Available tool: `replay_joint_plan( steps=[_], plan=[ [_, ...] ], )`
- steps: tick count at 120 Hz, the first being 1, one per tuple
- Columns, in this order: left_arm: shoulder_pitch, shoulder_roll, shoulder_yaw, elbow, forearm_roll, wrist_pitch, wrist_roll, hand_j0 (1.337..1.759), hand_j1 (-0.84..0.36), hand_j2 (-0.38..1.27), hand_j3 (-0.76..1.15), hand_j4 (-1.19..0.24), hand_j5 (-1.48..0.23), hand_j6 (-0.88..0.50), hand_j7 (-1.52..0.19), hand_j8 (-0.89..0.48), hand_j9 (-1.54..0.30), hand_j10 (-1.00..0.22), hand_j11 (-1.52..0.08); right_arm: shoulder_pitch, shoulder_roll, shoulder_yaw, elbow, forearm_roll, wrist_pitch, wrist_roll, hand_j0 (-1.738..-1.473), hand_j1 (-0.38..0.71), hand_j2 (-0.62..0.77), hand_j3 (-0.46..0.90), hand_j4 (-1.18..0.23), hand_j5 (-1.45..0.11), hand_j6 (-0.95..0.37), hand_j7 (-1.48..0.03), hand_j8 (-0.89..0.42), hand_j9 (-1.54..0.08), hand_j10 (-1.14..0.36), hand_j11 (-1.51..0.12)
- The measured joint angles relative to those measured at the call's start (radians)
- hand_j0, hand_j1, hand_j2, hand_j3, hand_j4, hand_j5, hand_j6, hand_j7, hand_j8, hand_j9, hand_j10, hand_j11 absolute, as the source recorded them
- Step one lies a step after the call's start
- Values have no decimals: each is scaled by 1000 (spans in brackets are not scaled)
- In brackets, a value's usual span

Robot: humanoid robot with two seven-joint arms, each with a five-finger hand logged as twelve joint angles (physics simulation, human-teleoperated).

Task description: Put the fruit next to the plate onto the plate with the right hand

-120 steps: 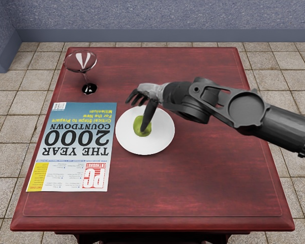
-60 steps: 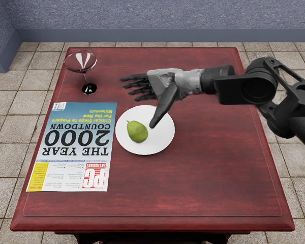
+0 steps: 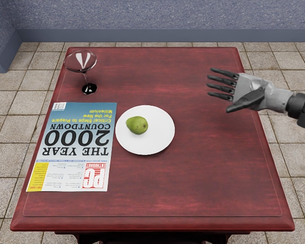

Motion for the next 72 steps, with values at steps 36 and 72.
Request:
replay_joint_plan(
  steps=[36, 72],
  plan=[
    [6, 0, 0, -1, 0, -1, 0, 1658, 349, 0, 0, 0, 0, 0, 0, 0, 0, 0, 0, -77, -147, 77, -2, 103, 0, 0, -1658, -349, 1, 0, 0, -1, 2, -1, 1, -1, 1, -1],
    [6, 0, 0, -1, 1, -1, 0, 1658, 349, 0, 0, 0, 0, 0, 0, 0, 0, 0, 0, -109, -239, 100, -4, 168, 0, 0, -1658, -349, 1, 0, 0, 0, 3, 0, 2, 0, 2, 0]
  ],
)
